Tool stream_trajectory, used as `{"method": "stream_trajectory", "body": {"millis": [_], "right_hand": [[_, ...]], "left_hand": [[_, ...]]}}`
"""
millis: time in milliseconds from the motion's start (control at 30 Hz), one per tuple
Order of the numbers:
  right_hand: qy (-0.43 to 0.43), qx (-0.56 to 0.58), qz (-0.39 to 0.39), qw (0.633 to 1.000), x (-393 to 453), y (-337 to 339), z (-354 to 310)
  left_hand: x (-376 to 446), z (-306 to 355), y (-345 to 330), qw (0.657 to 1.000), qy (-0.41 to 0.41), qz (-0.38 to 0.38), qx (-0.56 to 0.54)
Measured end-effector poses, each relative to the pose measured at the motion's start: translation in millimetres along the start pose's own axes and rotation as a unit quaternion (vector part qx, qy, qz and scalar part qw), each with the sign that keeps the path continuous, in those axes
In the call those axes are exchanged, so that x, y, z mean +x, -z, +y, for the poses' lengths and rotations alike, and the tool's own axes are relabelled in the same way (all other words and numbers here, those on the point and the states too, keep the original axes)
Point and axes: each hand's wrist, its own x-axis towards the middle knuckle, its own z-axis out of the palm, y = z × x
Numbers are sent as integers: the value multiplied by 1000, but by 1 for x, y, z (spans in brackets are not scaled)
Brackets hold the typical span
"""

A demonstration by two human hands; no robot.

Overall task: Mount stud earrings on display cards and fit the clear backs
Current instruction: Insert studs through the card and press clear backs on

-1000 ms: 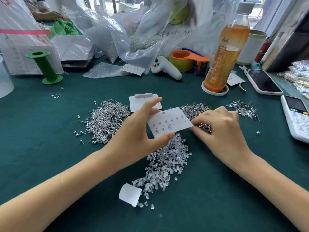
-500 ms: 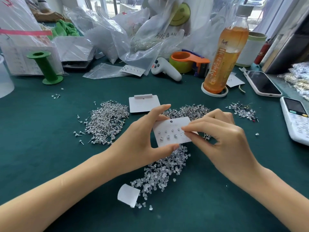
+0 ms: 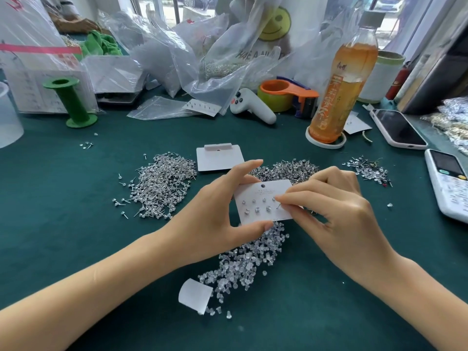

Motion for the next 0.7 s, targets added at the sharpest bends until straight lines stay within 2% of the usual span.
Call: {"method": "stream_trajectory", "body": {"millis": [233,300,367,500,600,700], "right_hand": [[0,-9,-18,1000,-1,-1,-1],[-39,15,-18,999,-1,1,-3],[-121,69,-9,990,0,5,-3],[-296,166,-14,940,3,12,1],[-410,277,-50,868,7,12,0],[-466,354,-106,804,10,12,-6]], "left_hand": [[0,1,1,1000,-3,4,-3],[0,2,1,1000,-3,5,-8],[0,2,1,1000,-2,7,-12],[-1,4,2,1000,-4,11,-10],[-1,5,1,1000,-12,14,-18],[-1,6,1,999,-25,18,-25]]}}
